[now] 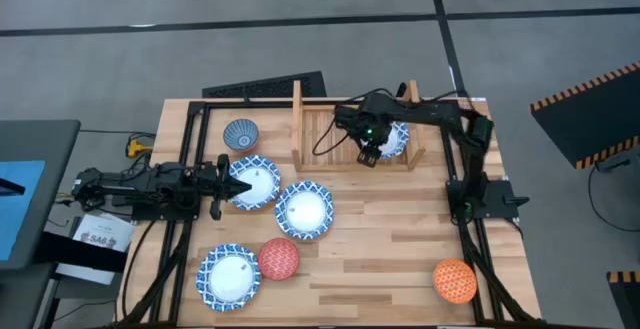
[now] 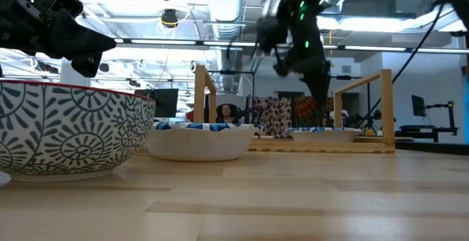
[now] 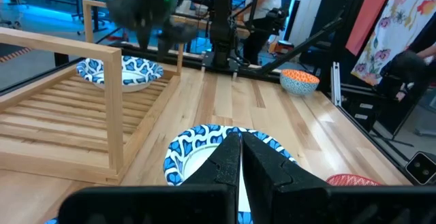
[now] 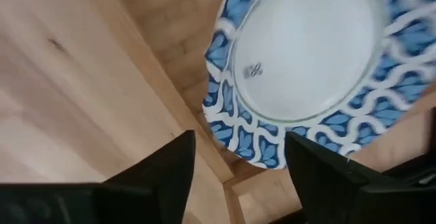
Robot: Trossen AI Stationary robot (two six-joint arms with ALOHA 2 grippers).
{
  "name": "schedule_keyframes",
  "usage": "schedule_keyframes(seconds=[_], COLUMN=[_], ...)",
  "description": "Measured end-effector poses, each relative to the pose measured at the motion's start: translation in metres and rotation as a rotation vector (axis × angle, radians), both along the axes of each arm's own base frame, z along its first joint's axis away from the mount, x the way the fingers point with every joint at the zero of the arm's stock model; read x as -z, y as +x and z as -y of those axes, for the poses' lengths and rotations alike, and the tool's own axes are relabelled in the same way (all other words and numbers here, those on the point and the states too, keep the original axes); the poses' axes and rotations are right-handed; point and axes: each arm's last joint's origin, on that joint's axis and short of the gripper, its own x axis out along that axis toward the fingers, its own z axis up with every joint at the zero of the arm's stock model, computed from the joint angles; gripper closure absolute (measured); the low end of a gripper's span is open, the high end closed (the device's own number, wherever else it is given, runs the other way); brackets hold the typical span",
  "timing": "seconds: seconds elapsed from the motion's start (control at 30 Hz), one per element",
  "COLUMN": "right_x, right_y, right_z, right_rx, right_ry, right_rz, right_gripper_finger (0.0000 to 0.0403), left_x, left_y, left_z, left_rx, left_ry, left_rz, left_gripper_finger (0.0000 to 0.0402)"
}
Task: Place and stack bowls onto a shelf
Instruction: Put the dark blue small bowl on the shelf
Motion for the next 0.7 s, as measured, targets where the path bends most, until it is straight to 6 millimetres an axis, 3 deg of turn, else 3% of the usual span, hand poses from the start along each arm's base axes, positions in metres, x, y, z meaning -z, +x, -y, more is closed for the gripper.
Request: schedule_keyframes(seconds=[0.17, 0.3, 0.53, 0.7], right_x=[-0.049, -0.064, -0.087, -0.099], right_y=[-0.008, -0.017, -0.042, -0.051], right_z=[-0.026, -0.075, -0.167, -0.205], right_rx=[0.019, 0.002, -0.074, -0.088], right_ry=[0.054, 0.11, 0.23, 0.162], right_rz=[0.463, 0.829, 1.209, 1.333], right_gripper_finger=[0.0143, 0.0143, 0.0143, 0.0143], left_x=[0.0, 0.0, 0.0, 0.0], left_y=[0.0, 0.0, 0.0, 0.0], left_z=[0.0, 0.0, 0.0, 0.0], left_rx=[0.0, 0.0, 0.0, 0.0], left_ry=[0.0, 0.0, 0.0, 0.0], left_rz=[0.0, 0.0, 0.0, 0.0], left_gripper_finger=[0.0401, 0.0401, 0.0401, 0.0401])
